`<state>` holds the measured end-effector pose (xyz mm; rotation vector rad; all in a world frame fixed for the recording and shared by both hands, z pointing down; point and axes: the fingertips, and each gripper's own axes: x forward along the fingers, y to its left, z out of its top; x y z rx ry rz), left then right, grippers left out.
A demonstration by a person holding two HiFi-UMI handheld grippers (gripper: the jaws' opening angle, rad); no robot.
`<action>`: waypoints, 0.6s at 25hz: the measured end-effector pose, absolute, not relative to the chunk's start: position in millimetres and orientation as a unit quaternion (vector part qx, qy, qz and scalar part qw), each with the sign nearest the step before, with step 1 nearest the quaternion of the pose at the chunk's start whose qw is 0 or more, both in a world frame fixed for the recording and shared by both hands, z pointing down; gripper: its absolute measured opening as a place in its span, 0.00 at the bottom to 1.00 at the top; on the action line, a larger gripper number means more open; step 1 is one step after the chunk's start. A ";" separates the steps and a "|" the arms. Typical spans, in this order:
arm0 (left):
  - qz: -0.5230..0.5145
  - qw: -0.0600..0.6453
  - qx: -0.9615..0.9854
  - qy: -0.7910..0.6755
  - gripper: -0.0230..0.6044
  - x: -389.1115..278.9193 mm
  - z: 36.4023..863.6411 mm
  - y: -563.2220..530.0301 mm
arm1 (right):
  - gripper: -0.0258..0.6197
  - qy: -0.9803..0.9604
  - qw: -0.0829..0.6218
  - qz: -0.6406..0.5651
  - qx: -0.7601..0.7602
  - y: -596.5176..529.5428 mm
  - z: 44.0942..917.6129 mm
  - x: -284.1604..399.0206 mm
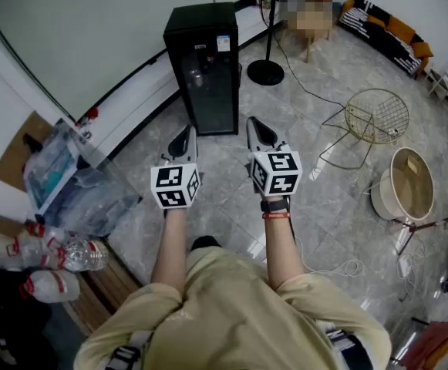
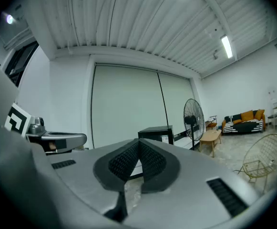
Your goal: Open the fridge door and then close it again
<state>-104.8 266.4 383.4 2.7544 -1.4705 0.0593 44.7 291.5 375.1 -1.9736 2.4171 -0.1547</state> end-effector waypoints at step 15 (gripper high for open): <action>0.025 0.027 0.877 -0.478 0.07 -118.1 408.7 211.8 | 0.07 0.774 0.003 -0.083 -0.627 234.7 404.0 32.0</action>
